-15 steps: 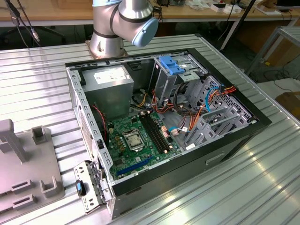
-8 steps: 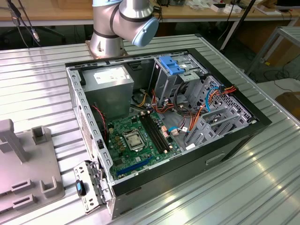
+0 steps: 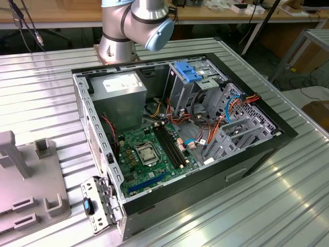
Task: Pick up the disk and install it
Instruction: 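Pick up the disk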
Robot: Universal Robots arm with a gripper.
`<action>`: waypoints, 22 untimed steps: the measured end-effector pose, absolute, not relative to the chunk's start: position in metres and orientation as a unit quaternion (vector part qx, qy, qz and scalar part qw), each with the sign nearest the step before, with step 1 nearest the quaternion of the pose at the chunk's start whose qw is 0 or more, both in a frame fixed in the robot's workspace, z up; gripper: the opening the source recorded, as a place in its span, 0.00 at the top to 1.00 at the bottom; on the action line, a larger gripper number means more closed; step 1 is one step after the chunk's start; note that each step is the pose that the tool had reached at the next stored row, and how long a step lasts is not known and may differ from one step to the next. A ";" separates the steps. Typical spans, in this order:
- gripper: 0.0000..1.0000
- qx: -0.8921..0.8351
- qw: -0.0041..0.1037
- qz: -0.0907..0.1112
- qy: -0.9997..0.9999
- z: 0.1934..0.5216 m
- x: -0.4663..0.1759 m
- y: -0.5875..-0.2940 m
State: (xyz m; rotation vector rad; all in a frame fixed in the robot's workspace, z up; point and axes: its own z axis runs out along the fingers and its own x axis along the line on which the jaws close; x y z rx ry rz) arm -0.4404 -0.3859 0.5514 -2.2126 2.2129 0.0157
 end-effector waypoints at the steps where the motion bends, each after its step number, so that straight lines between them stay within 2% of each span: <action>1: 0.63 -0.707 0.006 0.005 0.707 0.551 -0.439 -0.386; 22: 0.63 -0.707 0.006 0.005 0.707 0.551 -0.407 -0.386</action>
